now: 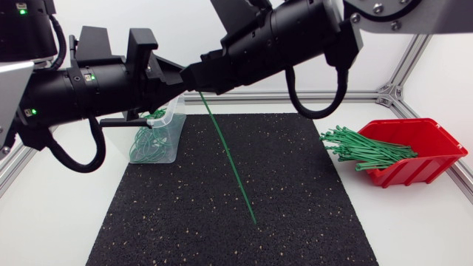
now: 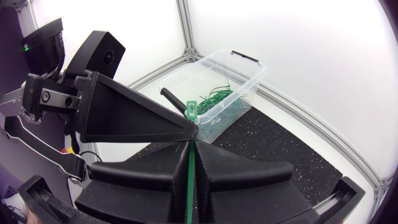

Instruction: Take a green cable tie from the red box, thread the tail through the head to close it, then place it in the transparent bin on the left.

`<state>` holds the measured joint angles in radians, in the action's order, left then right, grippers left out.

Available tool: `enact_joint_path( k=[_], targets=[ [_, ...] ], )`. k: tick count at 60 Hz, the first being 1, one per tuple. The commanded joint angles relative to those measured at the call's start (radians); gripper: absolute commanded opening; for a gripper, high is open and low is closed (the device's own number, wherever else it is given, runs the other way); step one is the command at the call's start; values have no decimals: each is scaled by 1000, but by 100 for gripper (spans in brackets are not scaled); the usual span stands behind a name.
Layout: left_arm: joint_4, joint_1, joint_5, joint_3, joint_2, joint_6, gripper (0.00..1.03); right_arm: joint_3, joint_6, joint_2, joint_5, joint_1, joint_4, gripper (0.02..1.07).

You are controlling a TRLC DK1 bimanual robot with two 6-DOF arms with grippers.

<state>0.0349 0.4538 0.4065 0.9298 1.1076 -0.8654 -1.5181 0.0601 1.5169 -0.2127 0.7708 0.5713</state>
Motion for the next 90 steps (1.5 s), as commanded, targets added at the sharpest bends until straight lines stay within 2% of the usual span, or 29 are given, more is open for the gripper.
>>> enact_joint_path(
  k=[1, 8, 11, 25, 27, 46, 51, 55, 63, 70, 77, 81, 83, 90],
  targets=[
    [11, -6, -1, -25, -17, -32, 16, 29, 21, 20, 6, -1, -11, 8],
    [11, -6, 0, -25, -17, -34, 16, 26, 23, 25, 6, 1, -11, 8],
    [11, -6, -1, -25, -17, -34, 11, 26, 23, 28, 6, 2, -11, 8],
    [11, -7, -1, -25, -15, -34, 7, 24, 23, 28, 4, 4, -11, 8],
    [11, -7, -1, -25, -14, -35, 4, 24, 23, 28, 6, 4, -11, 8],
    [23, 6, 25, -28, -22, 5, 3, 21, 14, 20, 4, 12, -10, 9],
    [42, -9, 63, -31, -17, 29, 3, 21, -9, 19, 1, 19, 9, 33],
    [45, -27, 92, -32, -17, 46, 3, 22, -26, 11, -13, 19, 29, 47],
    [46, -76, 158, -31, -15, 97, 3, 22, -74, -14, -25, 10, 98, 64],
    [36, -132, 221, -26, 3, 135, 3, 49, -102, -44, -68, -25, 144, 72],
    [23, -164, 287, -32, 5, 200, 3, 70, -151, -83, -96, -56, 182, 75],
    [20, -190, 338, -28, 15, 246, 3, 84, -178, -103, -94, -68, 199, 75],
    [-3, -213, 410, -9, 38, 281, 3, 85, -184, -104, -94, -82, 214, 75],
    [-72, -237, 499, 23, 78, 376, 3, 99, -226, -98, -88, -143, 246, 78]
  ],
)
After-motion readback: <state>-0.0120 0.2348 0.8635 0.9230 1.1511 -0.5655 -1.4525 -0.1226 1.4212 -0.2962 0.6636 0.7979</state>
